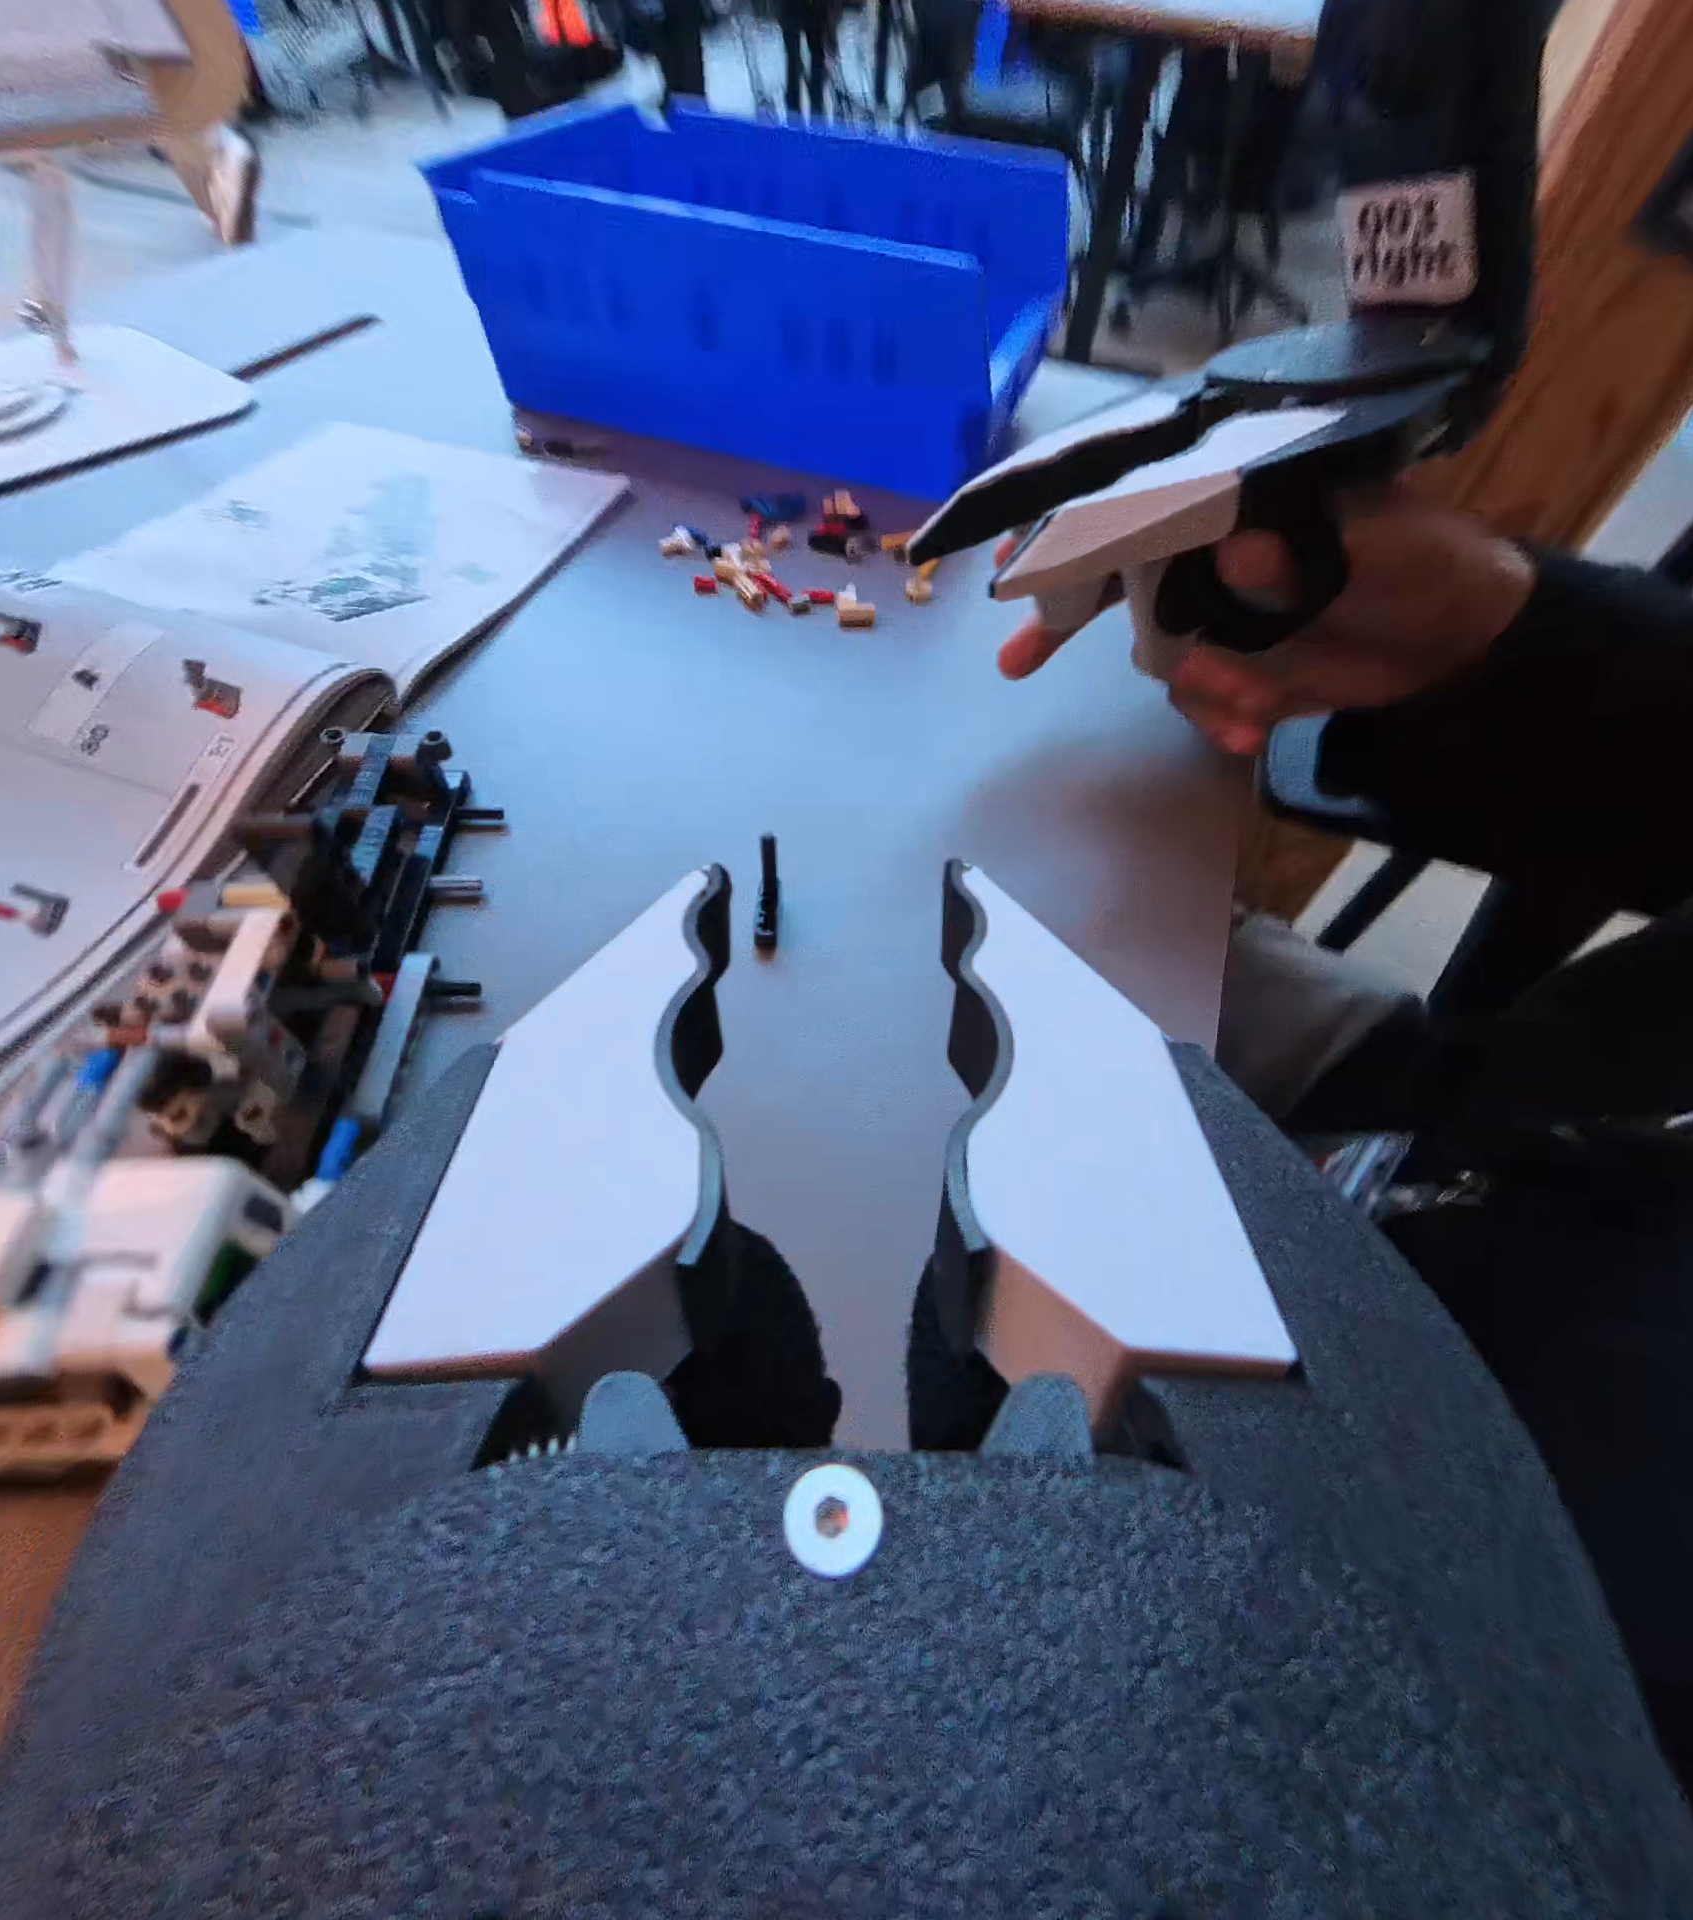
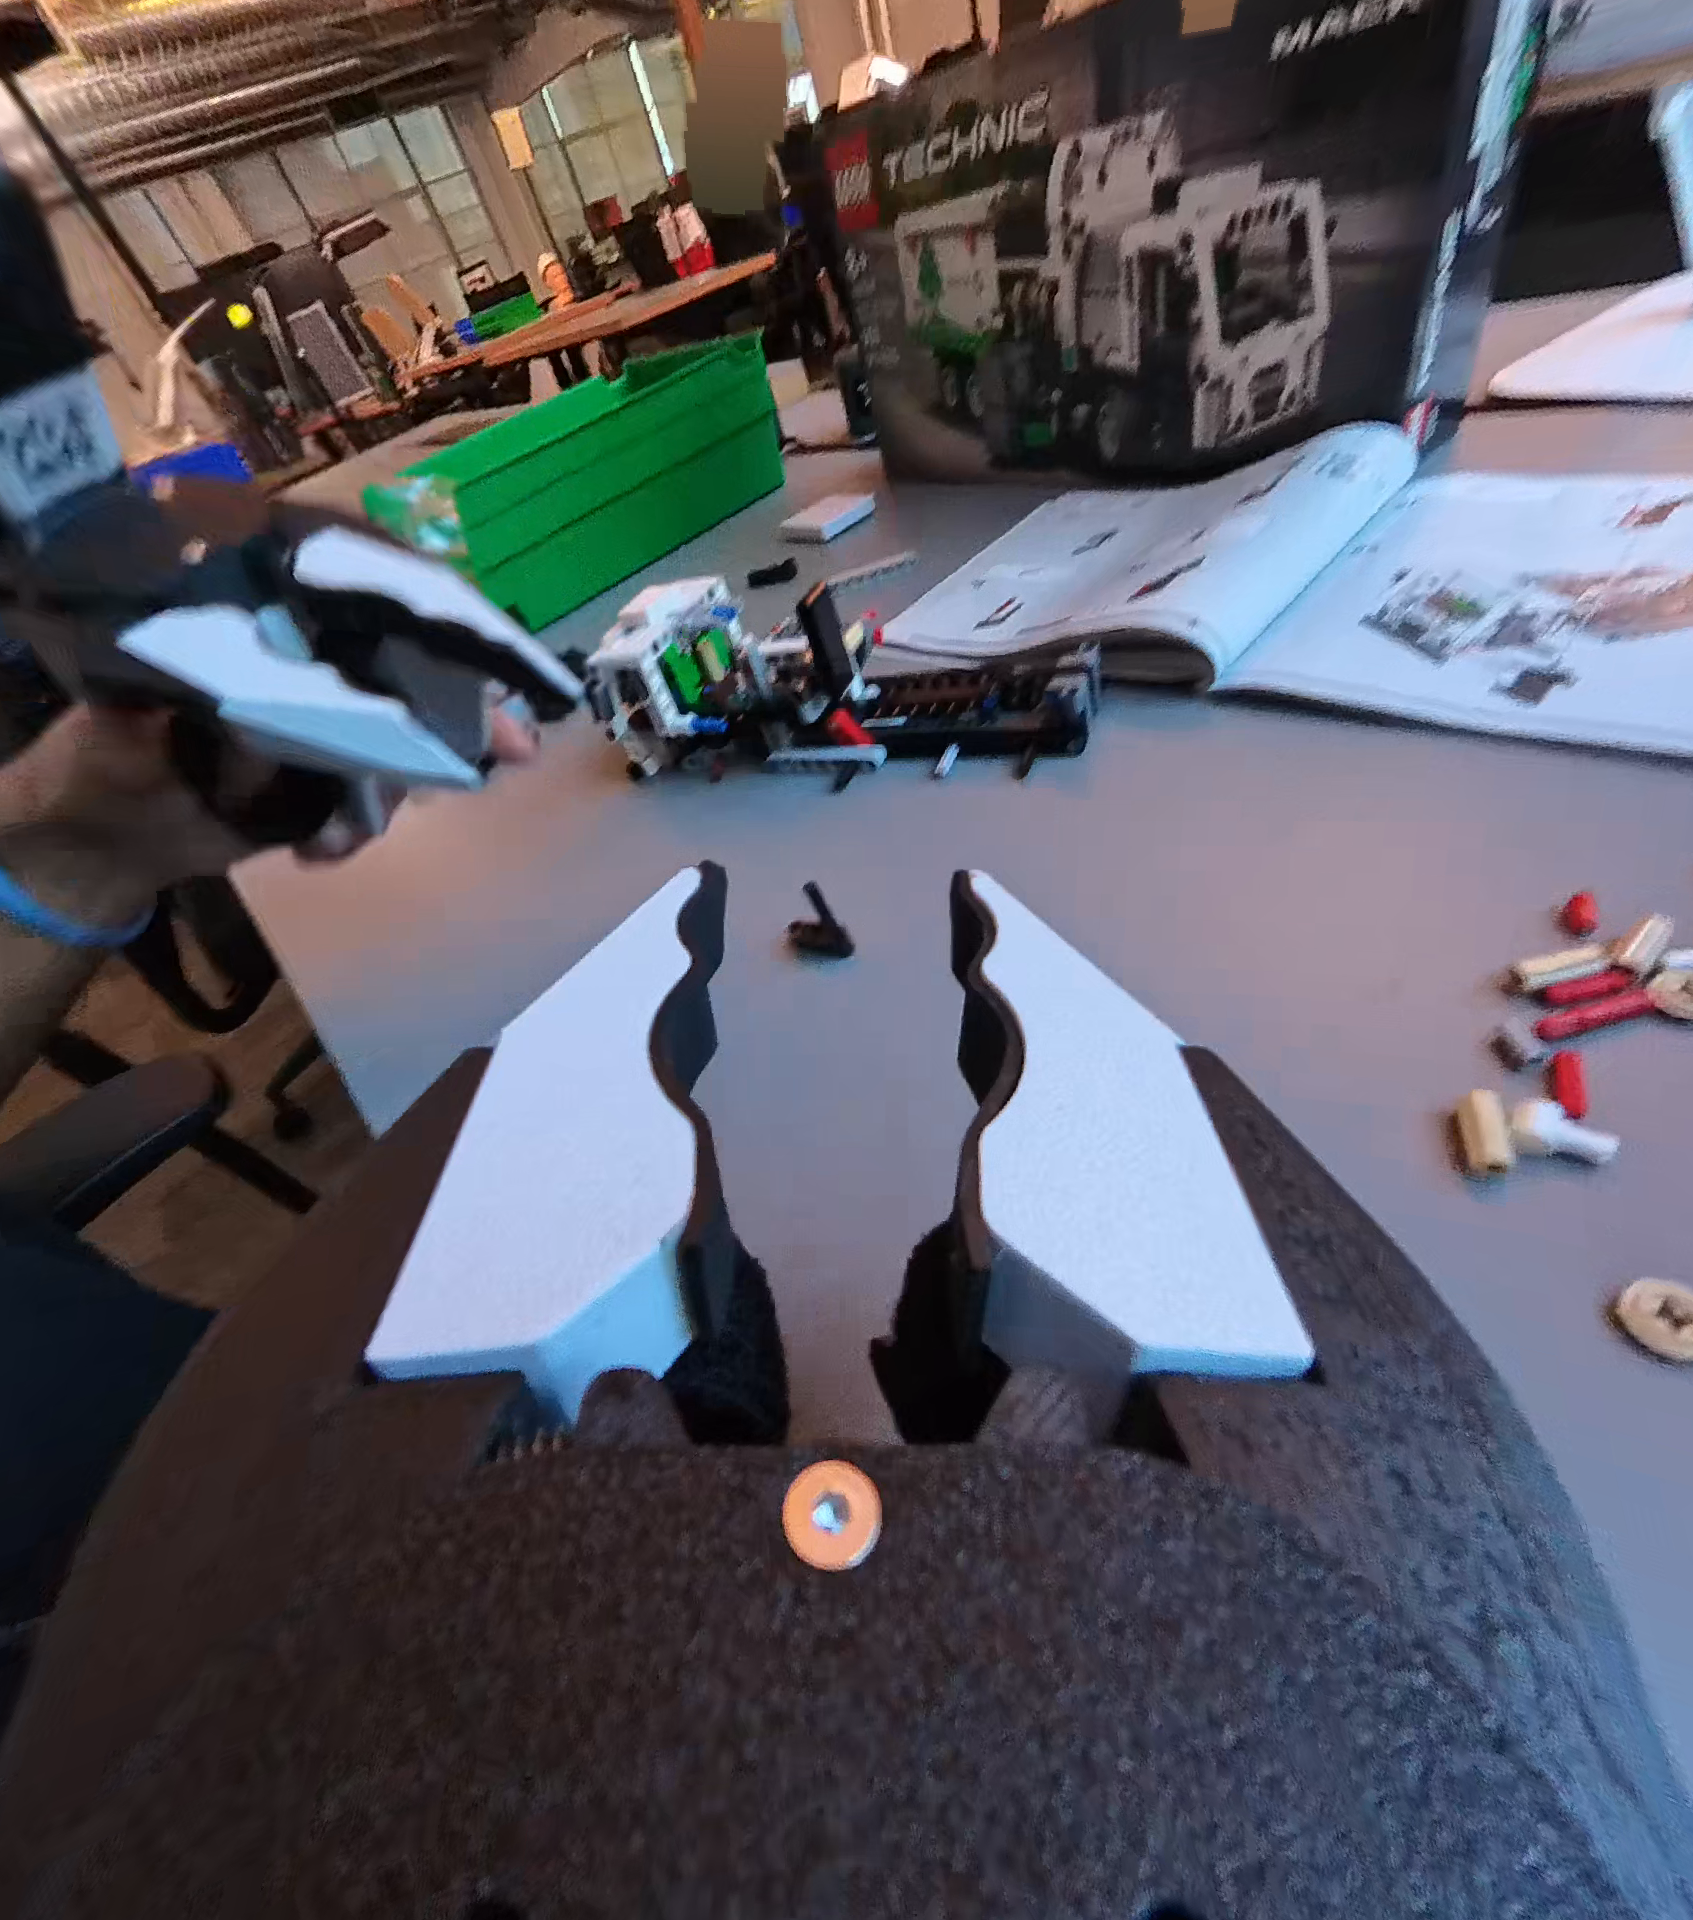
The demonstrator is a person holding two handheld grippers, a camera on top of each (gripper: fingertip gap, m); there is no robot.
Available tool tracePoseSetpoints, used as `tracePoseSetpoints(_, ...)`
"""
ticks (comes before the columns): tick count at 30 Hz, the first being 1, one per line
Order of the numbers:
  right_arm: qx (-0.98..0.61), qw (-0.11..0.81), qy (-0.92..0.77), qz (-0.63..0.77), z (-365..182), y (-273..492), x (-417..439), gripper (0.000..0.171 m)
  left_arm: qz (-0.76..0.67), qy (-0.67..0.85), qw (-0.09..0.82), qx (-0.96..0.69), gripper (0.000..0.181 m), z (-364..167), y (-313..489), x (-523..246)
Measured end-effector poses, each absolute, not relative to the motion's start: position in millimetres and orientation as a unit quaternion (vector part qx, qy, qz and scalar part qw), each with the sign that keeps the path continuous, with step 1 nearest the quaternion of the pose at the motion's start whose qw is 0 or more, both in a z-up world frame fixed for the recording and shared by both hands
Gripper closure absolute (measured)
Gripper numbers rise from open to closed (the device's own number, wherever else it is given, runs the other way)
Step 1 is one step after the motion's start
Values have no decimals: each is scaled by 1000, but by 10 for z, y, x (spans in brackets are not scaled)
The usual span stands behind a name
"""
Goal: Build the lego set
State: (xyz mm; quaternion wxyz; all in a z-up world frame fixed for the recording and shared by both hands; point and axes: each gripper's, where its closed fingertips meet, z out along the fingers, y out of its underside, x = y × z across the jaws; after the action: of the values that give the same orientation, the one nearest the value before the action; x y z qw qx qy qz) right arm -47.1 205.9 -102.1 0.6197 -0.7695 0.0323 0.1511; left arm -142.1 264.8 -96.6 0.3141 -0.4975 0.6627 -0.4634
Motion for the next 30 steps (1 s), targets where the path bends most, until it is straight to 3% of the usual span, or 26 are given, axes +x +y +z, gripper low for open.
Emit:
tracePoseSetpoints(4,-760,640,27,111,-941,2316,-336,125,-522,581,343,-521,135,-973,2788,-1557)
tracePoseSetpoints(11,-819,573,34,17,-1219,2866,10,138,-496,524,445,-531,146,-887,3258,-1654)
tracePoseSetpoints(14,-826,561,53,7,-1298,3046,150,138,-507,494,446,-548,156,-863,3372,-1663)
tracePoseSetpoints(30,-854,518,43,18,-1471,3254,221,134,-471,502,415,-594,152,-1062,3495,-1486)
